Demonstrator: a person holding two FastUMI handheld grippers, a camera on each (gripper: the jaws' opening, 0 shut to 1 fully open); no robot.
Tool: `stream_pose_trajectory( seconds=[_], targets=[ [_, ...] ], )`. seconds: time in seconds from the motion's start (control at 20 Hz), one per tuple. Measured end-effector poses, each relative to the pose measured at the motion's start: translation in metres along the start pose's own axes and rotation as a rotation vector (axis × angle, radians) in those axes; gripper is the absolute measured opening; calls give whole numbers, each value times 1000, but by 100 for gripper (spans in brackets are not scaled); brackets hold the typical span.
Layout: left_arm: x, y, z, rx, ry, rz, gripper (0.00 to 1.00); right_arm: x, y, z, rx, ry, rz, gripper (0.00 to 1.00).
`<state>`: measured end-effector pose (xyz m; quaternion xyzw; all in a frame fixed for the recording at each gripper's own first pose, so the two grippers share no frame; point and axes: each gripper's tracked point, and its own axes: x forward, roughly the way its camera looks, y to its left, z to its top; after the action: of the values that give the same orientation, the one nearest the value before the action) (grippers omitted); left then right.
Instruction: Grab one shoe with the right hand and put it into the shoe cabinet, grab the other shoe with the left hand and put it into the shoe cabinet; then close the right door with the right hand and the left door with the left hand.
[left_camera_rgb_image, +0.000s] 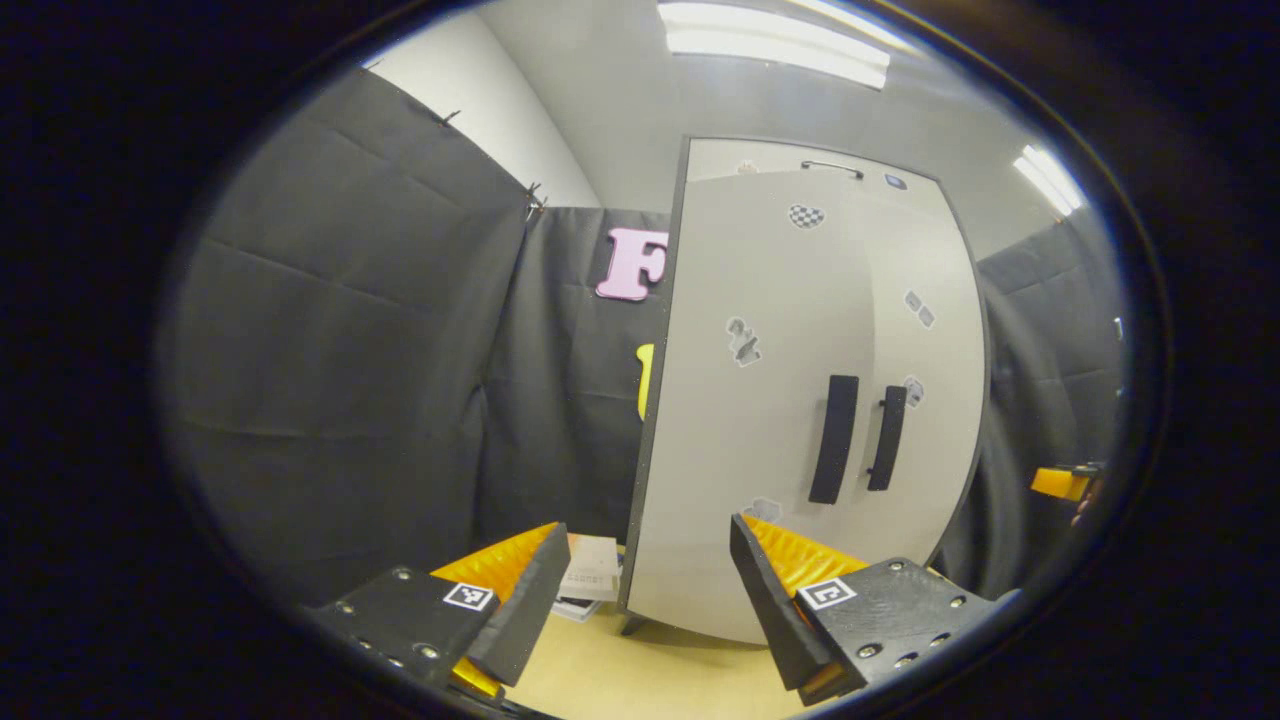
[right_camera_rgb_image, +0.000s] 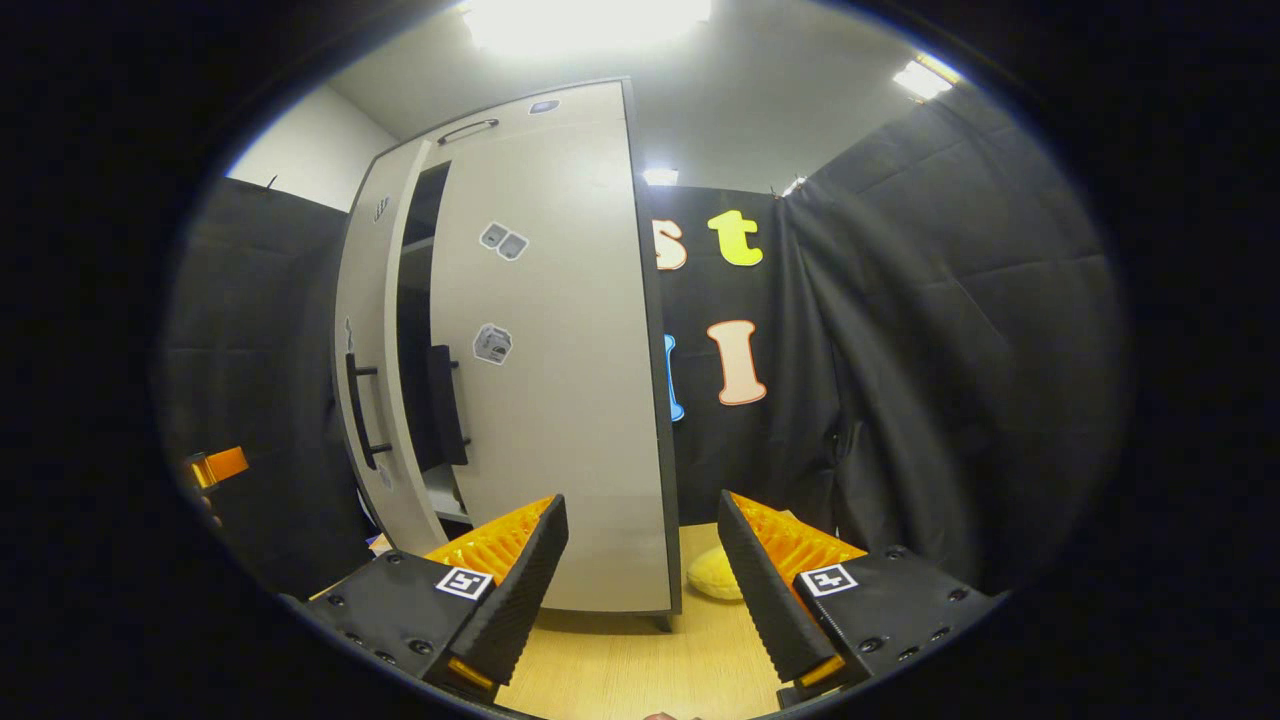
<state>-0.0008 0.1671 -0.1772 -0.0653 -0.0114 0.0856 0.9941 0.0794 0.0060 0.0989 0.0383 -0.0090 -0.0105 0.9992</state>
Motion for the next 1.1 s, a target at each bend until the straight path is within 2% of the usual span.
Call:
stream_pose_trajectory(
  seconds=[0.05, 0.1, 0.15, 0.2, 0.25, 0.3, 0.35, 0.4, 0.6, 0.8, 0.85, 0.9, 0.95, 1.0, 1.05, 1.1],
  targets=[
    [-1, 0, -1, 12, 4, -3, 99, -1, 5, -1, -4, 6, 9, 92],
    [-1, 0, 0, 26, -1, -5, 99, -2, 8, -3, -9, 7, 17, 96],
    [0, -2, 0, 36, -3, -11, 99, -4, 11, -3, -13, 7, 23, 92],
    [0, -3, -2, 36, -1, -20, 99, -5, 14, -4, -16, 6, 28, 96],
    [-1, -3, -4, 32, 1, -23, 99, -5, 17, -5, -16, 5, 33, 96],
    [-2, -2, -5, 27, -1, -22, 94, -7, 20, -7, -15, 4, 39, 96],
    [-4, -1, -7, 19, -1, -18, 94, -8, 23, -9, -14, 7, 44, 96],
    [-5, 2, -9, 5, 4, -10, 93, -9, 25, -13, -15, 15, 50, 92],
    [2, 16, -6, -39, 0, 3, 94, -16, 31, -19, -37, 31, 71, 92],
    [-13, 34, -2, 6, -12, 41, 98, -20, 34, -21, -41, 37, 83, 92],
    [-22, 35, -1, 14, -16, 48, 93, -21, 34, -20, -43, 35, 82, 92],
    [-19, 33, 0, 16, -17, 50, 93, -22, 32, -20, -46, 35, 80, 92],
    [-18, 33, -2, 18, -19, 50, 98, -22, 30, -19, -49, 34, 78, 92],
    [-18, 34, -2, 23, -19, 51, 94, -24, 30, -19, -48, 33, 78, 92],
    [-19, 34, -3, 31, -17, 56, 94, -25, 30, -19, -46, 35, 78, 92],
    [-20, 33, -4, 41, -15, 55, 94, -26, 29, -21, -43, 38, 78, 96]
  ],
)
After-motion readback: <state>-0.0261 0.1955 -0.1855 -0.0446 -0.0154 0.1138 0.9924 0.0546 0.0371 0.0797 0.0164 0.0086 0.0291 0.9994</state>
